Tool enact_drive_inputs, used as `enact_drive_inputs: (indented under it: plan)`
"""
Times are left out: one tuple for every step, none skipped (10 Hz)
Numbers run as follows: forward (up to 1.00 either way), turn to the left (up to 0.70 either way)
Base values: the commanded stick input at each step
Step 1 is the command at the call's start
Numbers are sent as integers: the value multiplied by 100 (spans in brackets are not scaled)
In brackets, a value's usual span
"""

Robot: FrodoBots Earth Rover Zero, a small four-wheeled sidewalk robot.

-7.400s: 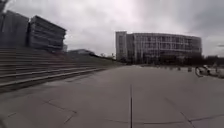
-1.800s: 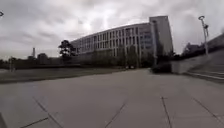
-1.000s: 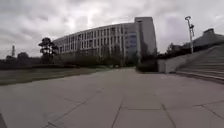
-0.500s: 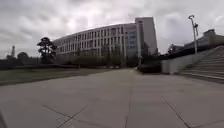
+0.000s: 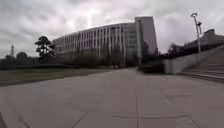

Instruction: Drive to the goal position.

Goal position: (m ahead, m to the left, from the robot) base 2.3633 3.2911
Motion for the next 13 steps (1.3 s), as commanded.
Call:
enact_drive_inputs:
  plan:
    - [100,-36]
    - [100,-36]
    - [100,-11]
    - [100,4]
    - [100,4]
    - [100,4]
    - [100,4]
    - [100,4]
    - [100,4]
    - [100,4]
    - [100,44]
    - [100,44]
    - [100,44]
